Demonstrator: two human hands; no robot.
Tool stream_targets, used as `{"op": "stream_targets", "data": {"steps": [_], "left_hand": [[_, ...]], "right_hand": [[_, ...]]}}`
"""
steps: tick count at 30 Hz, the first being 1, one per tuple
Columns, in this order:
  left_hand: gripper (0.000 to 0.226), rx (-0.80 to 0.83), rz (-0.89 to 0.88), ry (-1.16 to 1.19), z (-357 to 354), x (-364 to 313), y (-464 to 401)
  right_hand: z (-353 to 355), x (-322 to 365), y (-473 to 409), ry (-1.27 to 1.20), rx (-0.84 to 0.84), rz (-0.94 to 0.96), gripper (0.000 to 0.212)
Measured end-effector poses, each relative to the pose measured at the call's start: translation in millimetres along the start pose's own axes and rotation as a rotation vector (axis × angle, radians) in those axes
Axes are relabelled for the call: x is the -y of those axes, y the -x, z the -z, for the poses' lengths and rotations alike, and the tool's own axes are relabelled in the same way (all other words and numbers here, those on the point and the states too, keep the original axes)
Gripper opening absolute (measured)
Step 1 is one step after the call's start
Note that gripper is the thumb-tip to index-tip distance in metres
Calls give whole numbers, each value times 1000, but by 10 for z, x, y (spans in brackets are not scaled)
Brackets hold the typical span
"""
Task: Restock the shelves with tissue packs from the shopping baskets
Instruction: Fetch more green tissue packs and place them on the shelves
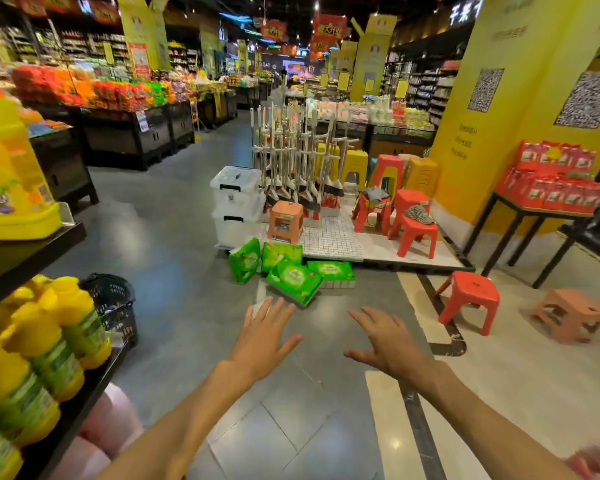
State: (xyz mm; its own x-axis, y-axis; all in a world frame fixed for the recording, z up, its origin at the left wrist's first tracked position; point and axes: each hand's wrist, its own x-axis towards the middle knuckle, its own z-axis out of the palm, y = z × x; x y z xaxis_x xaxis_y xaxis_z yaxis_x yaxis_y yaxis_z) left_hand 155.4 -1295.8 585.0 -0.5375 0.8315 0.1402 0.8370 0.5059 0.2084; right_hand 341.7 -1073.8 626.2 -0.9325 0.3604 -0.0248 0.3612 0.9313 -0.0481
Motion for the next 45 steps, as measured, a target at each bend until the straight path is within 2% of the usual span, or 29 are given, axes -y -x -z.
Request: {"op": "stream_targets", "data": {"steps": [3,6,8,12,19,23,25,30,32,34,38,45], "left_hand": [[101,-33,6,-3,11,341,-395],[115,17,14,-17,18,647,-780],[110,34,17,-15,20,838,-1014],[85,61,47,-31,-62,1195,-1520],[93,70,65,-35,-361,1801,-2691],[107,85,83,-49,-429,2079,-3542],[110,74,105,-43,-450,2228,-3994],[109,85,137,-28,-558,2632,-4969],[111,109,134,-9,-597,2786,-5277],[114,120,137,-11,-648,2951,-5592],[118,166,131,11,-851,3390,-6333],[120,293,34,24,-1128,4211,-7638]], "right_hand": [[48,49,-535,2,32,6,92],[60,71,-1042,7,23,20,91],[40,77,-1362,-6,38,15,91],[-60,34,-2042,-8,54,31,92],[-288,-269,-3491,-42,89,55,96],[-328,-609,-4439,-48,96,65,122],[-300,-772,-4922,-39,102,68,128],[-254,-1020,-5985,-71,165,69,95],[-275,-1092,-6327,-74,194,76,94],[-320,-1160,-6641,-85,213,83,101],[-551,-1389,-7442,-102,209,32,136],[-760,-1591,-8530,-144,280,-122,119]]}}
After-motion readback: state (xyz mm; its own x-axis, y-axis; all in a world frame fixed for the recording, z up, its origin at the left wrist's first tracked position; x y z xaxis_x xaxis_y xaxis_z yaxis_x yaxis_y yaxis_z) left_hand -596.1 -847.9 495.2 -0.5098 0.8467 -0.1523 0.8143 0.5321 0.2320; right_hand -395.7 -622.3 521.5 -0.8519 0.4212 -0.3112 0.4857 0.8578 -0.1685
